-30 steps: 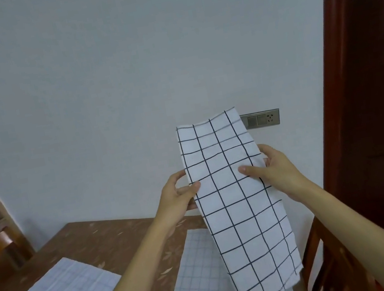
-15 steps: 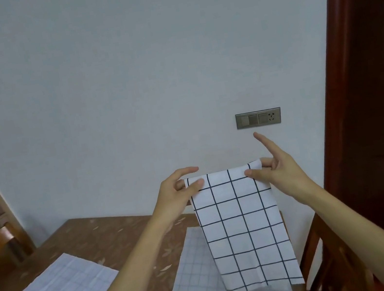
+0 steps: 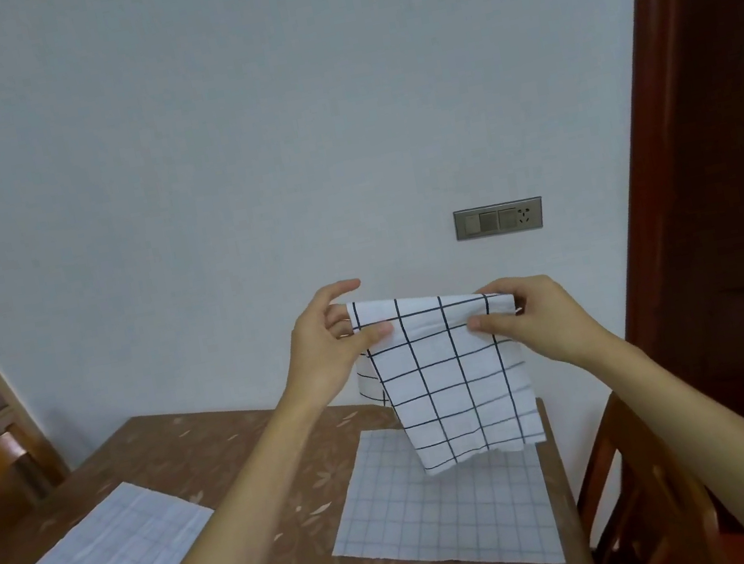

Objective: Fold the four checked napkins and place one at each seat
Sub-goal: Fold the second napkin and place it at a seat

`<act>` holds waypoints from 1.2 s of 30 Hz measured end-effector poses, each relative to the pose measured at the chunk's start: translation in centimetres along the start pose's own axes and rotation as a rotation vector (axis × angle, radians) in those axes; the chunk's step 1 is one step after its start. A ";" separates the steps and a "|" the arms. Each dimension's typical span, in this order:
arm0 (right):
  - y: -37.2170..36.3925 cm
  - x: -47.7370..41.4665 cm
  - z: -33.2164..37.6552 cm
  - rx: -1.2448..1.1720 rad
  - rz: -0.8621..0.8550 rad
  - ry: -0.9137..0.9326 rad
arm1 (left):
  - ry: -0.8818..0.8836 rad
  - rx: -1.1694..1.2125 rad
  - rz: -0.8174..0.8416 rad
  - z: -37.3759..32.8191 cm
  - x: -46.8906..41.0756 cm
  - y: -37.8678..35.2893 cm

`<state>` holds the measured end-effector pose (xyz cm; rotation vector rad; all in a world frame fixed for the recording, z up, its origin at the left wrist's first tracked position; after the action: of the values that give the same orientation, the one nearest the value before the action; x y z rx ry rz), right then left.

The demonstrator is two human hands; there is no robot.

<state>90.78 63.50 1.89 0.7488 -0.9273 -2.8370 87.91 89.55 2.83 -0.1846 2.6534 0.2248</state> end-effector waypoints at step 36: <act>1.6 -0.5 2.5 -0.015 -0.139 0.017 | -0.321 -0.429 -0.199 -4.7 -0.3 2.4</act>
<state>89.91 63.65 4.75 0.8671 -0.8831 -2.9470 85.69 91.08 7.39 -0.5020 2.2209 0.6936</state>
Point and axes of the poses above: each hand's wrist, its own x-axis away from the middle knuckle, its own y-axis out of the back of the hand, z = x × y, the point moved 8 cm from there along -x, towards the middle knuckle, and after that the axes turned 6 degrees about x, right-handed, at the moved point
